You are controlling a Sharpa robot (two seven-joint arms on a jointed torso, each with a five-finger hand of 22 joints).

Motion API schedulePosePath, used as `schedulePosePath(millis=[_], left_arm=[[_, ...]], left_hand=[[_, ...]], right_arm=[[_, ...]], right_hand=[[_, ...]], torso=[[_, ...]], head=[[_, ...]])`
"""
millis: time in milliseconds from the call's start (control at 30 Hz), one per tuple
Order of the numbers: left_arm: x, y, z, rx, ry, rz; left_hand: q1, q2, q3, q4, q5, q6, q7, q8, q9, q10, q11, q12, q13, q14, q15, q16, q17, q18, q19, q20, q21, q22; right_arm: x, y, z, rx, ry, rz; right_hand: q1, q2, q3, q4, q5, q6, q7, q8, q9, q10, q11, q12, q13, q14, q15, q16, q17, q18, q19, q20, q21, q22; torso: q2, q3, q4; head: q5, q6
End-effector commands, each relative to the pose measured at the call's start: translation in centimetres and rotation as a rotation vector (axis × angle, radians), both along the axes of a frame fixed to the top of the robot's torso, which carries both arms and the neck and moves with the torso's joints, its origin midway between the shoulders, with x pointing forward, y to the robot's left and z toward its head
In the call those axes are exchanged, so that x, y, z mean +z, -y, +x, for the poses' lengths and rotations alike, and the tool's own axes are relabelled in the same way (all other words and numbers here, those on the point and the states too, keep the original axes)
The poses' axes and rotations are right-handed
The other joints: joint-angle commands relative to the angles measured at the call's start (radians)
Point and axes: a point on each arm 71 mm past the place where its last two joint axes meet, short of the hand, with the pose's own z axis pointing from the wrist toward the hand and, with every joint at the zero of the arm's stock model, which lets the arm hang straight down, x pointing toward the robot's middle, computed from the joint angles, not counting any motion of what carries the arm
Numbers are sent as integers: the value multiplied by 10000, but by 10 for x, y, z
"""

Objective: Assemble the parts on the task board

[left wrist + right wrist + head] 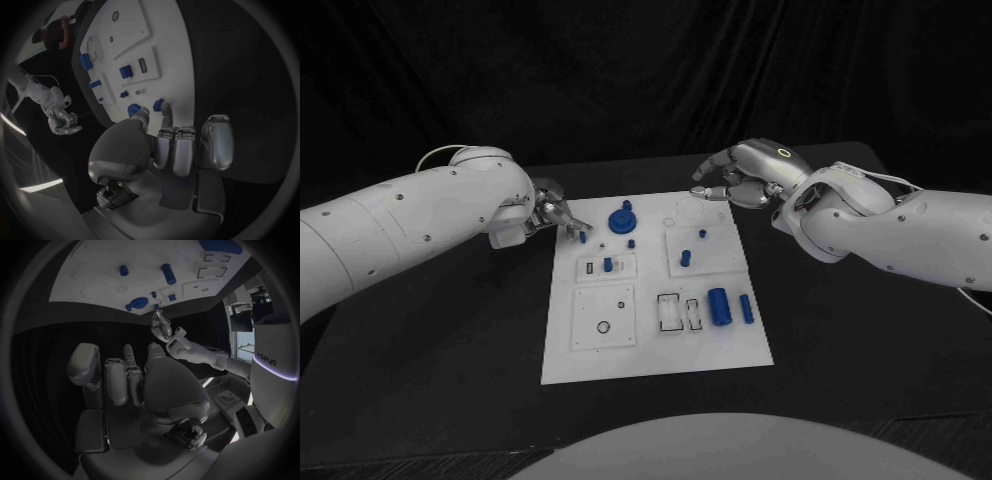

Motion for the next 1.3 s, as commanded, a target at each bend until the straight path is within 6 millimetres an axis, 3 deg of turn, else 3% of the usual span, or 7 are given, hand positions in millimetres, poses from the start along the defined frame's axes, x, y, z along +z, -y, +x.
schedulePosePath(millis=[33, 600, 900, 1200, 1300], left_arm=[[-1, 3, -1, -214, -62, -152], [-2, 7, 0, -298, -118, -168], [-4, 7, -1, -319, -178, -167], [-6, 6, -1, -299, -227, -146], [-6, 5, -1, -293, -234, -148]], left_hand=[[107, 16, -4, -71, 73, -93, -19, -63, -13, 1044, 57, 27, 2633, 1039, 74, 27, 2629, 18, -73, -21, -64, 899], [378, 110, 85, -297, 534, -129, 27, -366, -111, 1044, 108, 27, 2633, 1039, 126, 27, 2629, 49, -180, 32, -203, 851], [1070, 165, 513, -894, 1683, -86, -21, -707, -192, 1044, 74, 27, 2633, 1039, 106, 27, 2629, 65, -219, 25, -295, 880], [1338, 161, 911, -1163, 1873, -67, -43, -862, -224, 1044, 54, 27, 2633, 1039, 92, 27, 2629, 70, -231, 12, -339, 900], [1369, 98, 1170, -1266, 2164, -47, -40, -936, -229, 1044, 56, 27, 2633, 1039, 91, 27, 2629, 71, -231, 7, -357, 919]], right_arm=[[-1, 1, 0, -145, -92, -22], [-2, 0, 1, -148, -134, -40], [-2, -1, 1, -152, -137, -38], [-2, -1, 2, -169, -153, -44], [-2, -2, 2, -168, -159, -46]], right_hand=[[131, 20, -69, -8, 33, 48, 8, -38, -13, 237, -15, -52, 816, 468, -45, -36, 640, 134, -97, 1, -66, 1302], [139, 21, -71, -8, 39, 52, 10, -42, -14, 225, -14, -66, 801, 462, -44, -59, 621, 142, -109, 1, -114, 1291], [144, 22, -71, -9, 42, 56, 11, -42, -14, 217, -13, -74, 792, 460, -43, -64, 617, 143, -111, 2, -120, 1290], [168, 31, -65, -16, 51, 64, 13, -45, -14, 217, -13, -74, 792, 456, -42, -76, 608, 146, -117, 3, -146, 1284], [188, 37, -58, -22, 56, 69, 13, -46, -15, 214, -12, -77, 788, 456, -41, -75, 608, 145, -114, 3, -139, 1286]], torso=[[7, -1, 0], [-4, 8, 18], [-3, 8, 15], [0, 5, 16], [-2, 2, 19]], head=[[-9, -1], [-53, -1], [-117, -1], [-120, -1], [-125, -1]])
